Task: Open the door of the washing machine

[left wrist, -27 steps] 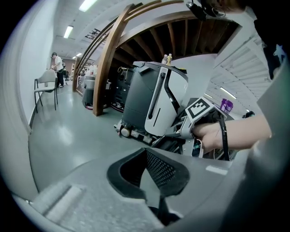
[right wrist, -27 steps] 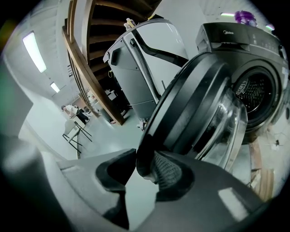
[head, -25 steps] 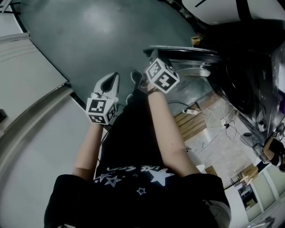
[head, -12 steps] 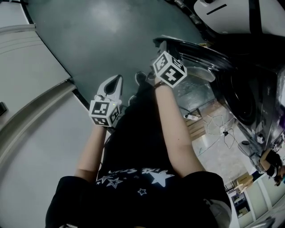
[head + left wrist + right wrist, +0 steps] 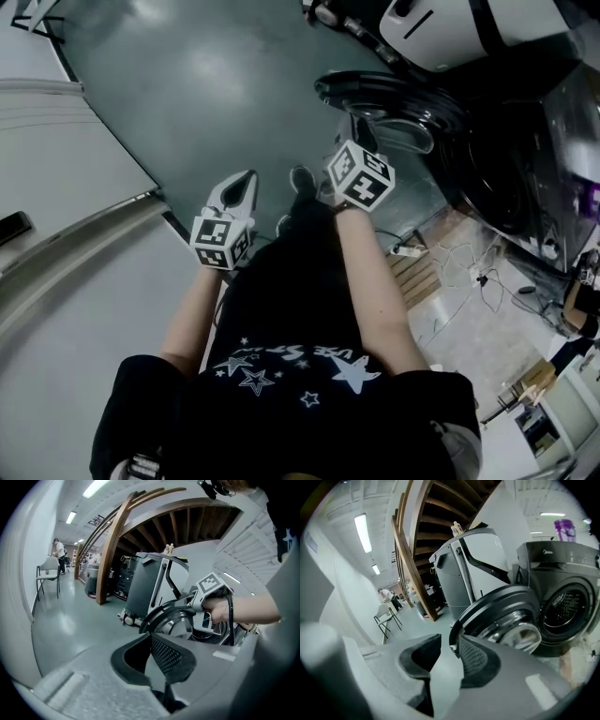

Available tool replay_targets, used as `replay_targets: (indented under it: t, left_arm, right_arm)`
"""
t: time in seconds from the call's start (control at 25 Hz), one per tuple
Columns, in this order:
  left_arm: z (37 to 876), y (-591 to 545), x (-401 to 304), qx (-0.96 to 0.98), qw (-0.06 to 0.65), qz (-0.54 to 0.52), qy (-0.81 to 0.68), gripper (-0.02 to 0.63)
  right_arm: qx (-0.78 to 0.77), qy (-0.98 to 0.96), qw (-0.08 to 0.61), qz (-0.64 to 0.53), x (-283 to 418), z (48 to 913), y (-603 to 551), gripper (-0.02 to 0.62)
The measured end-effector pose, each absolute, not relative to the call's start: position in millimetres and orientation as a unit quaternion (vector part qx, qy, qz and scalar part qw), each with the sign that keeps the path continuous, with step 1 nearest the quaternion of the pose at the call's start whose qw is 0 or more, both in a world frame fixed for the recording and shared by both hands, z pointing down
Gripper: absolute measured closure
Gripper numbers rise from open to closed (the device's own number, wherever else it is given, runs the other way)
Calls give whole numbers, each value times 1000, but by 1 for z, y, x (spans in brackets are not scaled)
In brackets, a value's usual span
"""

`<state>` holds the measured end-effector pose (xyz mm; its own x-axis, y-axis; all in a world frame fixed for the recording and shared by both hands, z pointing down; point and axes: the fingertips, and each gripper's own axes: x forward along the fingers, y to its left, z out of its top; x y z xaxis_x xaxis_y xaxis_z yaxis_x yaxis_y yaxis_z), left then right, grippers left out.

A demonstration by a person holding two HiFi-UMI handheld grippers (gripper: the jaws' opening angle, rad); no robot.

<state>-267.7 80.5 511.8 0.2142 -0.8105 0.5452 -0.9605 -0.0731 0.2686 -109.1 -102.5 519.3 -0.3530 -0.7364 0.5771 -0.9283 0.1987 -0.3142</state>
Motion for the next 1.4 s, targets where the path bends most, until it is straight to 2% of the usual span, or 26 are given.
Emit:
replay_targets:
  t: [0.32, 0.56, 0.68, 0.96, 1.4]
  left_arm:
    - [467, 80, -232, 768, 264, 126, -569, 595]
    - [437, 72, -199, 798, 241, 114, -540, 595]
    - [429, 73, -186, 804, 237, 117, -532, 595]
    - [421, 79, -146, 812, 223, 141, -520, 595]
    - [390, 94, -35, 834, 192, 153, -494, 595]
  right_arm:
    - [574, -754, 157, 278, -49, 463, -63, 471]
    - [599, -743, 154, 256, -7, 436, -43, 503]
    - [603, -742, 157, 247, 17, 426, -29, 553]
    - [610, -738, 164, 236, 82, 413, 1, 591]
    - [638, -715, 119, 260, 211, 402, 56, 591]
